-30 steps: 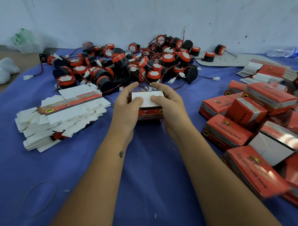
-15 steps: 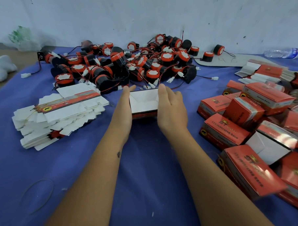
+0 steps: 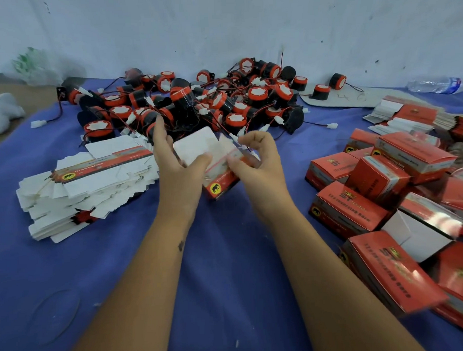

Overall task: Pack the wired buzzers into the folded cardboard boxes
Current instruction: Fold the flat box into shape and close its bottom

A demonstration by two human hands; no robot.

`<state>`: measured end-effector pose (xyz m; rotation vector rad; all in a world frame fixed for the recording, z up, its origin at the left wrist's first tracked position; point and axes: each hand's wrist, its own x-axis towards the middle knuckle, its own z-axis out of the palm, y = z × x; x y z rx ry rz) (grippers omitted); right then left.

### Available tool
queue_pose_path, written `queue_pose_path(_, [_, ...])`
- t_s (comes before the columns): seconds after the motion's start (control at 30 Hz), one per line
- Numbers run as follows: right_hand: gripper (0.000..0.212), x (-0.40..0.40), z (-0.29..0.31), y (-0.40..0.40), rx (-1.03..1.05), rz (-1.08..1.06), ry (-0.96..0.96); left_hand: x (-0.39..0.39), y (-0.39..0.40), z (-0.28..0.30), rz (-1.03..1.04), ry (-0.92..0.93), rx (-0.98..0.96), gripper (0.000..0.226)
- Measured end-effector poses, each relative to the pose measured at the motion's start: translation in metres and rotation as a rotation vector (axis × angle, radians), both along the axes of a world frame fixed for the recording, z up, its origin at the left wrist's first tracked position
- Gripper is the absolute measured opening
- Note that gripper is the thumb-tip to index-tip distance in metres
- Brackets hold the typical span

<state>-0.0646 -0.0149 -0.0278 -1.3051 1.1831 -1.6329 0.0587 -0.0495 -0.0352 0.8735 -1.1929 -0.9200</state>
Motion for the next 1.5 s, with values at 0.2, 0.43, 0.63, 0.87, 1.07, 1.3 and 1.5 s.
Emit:
queue_pose_path(0.2, [0.027, 0.003, -0.005, 0.003, -0.368, -0.475, 0.900, -0.003, 0.012, 0.001, -0.008, -0.295, -0.252, 0.080])
queue_pose_path(0.43, [0.037, 0.012, 0.002, 0.009, -0.017, -0.265, 1.437, -0.004, 0.008, -0.005, -0.037, -0.335, -0.030, 0.064])
queue_pose_path(0.63, [0.043, 0.012, 0.007, 0.006, 0.137, -0.088, 1.267, -0.002, 0.005, -0.008, -0.161, -0.233, 0.194, 0.024])
queue_pose_path(0.87, [0.028, 0.015, -0.004, 0.006, -0.326, -0.353, 1.054, -0.003, 0.000, -0.007, 0.181, -0.227, 0.217, 0.011])
queue_pose_path(1.07, [0.023, -0.011, -0.002, -0.038, 0.148, -0.623, 0.531, -0.007, -0.001, -0.006, 0.226, -0.222, 0.251, 0.011])
queue_pose_path(1.3, [0.032, -0.027, -0.018, -0.065, 0.419, -0.406, 0.965, -0.007, -0.007, -0.008, 0.178, -0.231, 0.290, 0.009])
queue_pose_path(1.5, [0.024, -0.030, -0.011, -0.041, 0.024, -0.728, 0.351, -0.006, -0.007, -0.007, 0.164, -0.250, 0.282, 0.012])
